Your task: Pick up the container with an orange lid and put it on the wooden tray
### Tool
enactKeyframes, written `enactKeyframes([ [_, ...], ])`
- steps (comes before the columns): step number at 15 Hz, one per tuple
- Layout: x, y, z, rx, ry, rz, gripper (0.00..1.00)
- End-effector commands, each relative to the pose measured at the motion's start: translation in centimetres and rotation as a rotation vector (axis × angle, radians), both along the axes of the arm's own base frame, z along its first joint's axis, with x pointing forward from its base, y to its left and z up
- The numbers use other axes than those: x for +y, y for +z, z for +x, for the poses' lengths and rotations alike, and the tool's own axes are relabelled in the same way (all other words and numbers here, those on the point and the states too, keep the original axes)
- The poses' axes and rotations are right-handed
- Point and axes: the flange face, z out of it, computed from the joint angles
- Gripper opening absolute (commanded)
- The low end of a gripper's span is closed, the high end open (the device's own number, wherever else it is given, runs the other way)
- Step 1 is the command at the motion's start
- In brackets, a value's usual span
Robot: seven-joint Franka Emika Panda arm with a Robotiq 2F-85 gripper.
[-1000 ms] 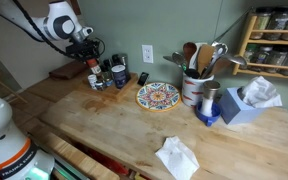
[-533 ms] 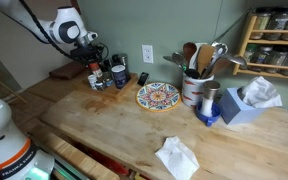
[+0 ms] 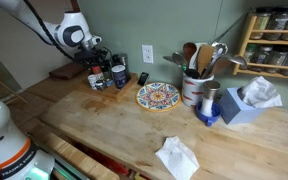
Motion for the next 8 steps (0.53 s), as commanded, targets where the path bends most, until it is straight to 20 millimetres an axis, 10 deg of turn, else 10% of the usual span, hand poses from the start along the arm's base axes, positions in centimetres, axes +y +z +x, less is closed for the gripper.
enactKeyframes([
  [1,-0.5,-0.8,0.5,0.027,0.003,0.02,0.37],
  [8,-1.9,-1.9,1.1,0.044,-0.068,0.021,0.37],
])
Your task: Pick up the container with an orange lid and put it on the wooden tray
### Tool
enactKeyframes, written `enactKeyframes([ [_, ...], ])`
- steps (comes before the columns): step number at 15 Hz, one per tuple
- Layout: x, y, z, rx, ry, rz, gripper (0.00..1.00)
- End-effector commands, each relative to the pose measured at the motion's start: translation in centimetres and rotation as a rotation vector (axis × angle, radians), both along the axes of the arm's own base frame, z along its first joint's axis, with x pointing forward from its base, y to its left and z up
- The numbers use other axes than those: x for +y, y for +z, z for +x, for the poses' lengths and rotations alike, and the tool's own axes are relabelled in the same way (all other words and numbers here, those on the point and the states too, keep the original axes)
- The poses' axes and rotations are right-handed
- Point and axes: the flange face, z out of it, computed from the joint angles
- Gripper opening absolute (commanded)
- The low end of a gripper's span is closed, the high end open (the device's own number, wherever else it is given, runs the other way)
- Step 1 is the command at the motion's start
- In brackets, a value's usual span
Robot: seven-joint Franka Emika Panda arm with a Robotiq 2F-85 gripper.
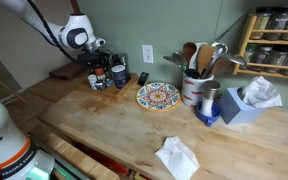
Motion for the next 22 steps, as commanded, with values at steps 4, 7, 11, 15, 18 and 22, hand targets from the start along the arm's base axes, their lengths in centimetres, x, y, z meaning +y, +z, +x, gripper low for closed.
enactKeyframes([
  [4,-0.5,-0.9,0.4,0.021,-0.079,0.013,0.37],
  [7,-0.4,-1.1,0.4,0.022,-0.105,0.026,0.37],
  [11,-0.4,-1.1,0.4,0.011,-0.114,0.024,0.56],
  [15,-0.6,-0.3,0.3,0.007,-0.096,0.02,0.99],
  [18,-0.8,1.1,-0.3,0.039,-0.099,0.015,1.0],
  [22,-1.6,4.4,-2.0,0.108,-0.139,0.023,1.0],
])
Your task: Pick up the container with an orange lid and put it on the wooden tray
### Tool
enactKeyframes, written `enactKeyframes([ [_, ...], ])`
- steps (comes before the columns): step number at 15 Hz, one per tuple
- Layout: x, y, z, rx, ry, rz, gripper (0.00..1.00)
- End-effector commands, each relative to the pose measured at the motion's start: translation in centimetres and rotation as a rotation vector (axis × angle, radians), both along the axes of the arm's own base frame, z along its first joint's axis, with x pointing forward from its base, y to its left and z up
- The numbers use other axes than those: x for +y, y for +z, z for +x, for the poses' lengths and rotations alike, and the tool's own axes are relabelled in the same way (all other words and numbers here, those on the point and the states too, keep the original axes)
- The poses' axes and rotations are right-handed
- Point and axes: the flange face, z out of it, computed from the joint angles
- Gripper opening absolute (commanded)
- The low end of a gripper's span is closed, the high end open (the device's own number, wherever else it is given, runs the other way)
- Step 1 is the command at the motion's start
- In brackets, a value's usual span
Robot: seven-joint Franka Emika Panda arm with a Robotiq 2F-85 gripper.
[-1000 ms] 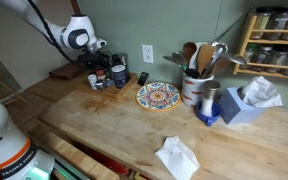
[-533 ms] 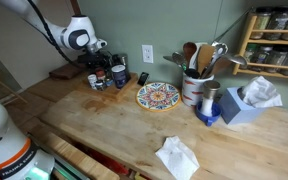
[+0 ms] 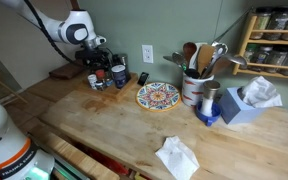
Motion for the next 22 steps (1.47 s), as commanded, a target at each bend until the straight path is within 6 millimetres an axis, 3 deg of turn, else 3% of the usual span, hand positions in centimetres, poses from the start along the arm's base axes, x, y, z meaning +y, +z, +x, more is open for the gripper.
enactKeyframes([
  [1,-1.3,3.9,-2.5,0.071,-0.054,0.008,1.0],
  [4,-3.4,7.3,-4.5,0.113,-0.154,-0.023,1.0],
  [12,-12.4,15.3,-10.1,0.076,-0.59,-0.187,1.0],
  [18,-18.9,18.9,-14.4,0.006,-0.879,-0.211,1.0],
  [22,-22.1,20.3,-17.0,-0.089,-0.922,-0.086,1.0],
])
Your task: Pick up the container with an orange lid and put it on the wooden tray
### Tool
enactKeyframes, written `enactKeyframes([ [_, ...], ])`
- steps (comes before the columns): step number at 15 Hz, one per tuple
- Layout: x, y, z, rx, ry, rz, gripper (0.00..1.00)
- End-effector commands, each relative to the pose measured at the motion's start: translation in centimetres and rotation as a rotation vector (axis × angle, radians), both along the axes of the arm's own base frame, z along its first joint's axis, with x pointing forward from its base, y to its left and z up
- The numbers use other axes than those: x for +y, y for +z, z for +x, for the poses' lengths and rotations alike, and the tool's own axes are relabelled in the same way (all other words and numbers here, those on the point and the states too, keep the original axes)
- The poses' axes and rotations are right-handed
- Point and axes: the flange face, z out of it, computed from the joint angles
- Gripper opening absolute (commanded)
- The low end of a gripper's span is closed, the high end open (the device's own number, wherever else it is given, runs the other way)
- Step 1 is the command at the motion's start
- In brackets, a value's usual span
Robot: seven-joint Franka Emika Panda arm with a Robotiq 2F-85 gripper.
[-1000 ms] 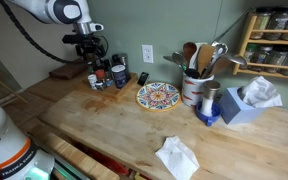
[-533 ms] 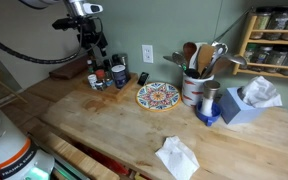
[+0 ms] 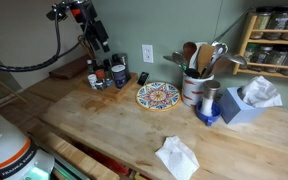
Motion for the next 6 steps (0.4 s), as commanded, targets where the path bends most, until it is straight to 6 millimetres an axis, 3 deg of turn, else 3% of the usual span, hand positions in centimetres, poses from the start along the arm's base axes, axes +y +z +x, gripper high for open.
enactKeyframes([
  [1,-1.8,-0.1,-2.8,-0.098,0.074,0.034,1.0],
  [2,-1.6,-0.5,-3.1,-0.111,0.144,0.015,1.0],
  [3,-2.0,0.6,-1.8,-0.073,0.055,0.011,1.0],
  [6,-2.0,0.0,-2.5,-0.091,0.115,0.01,1.0],
])
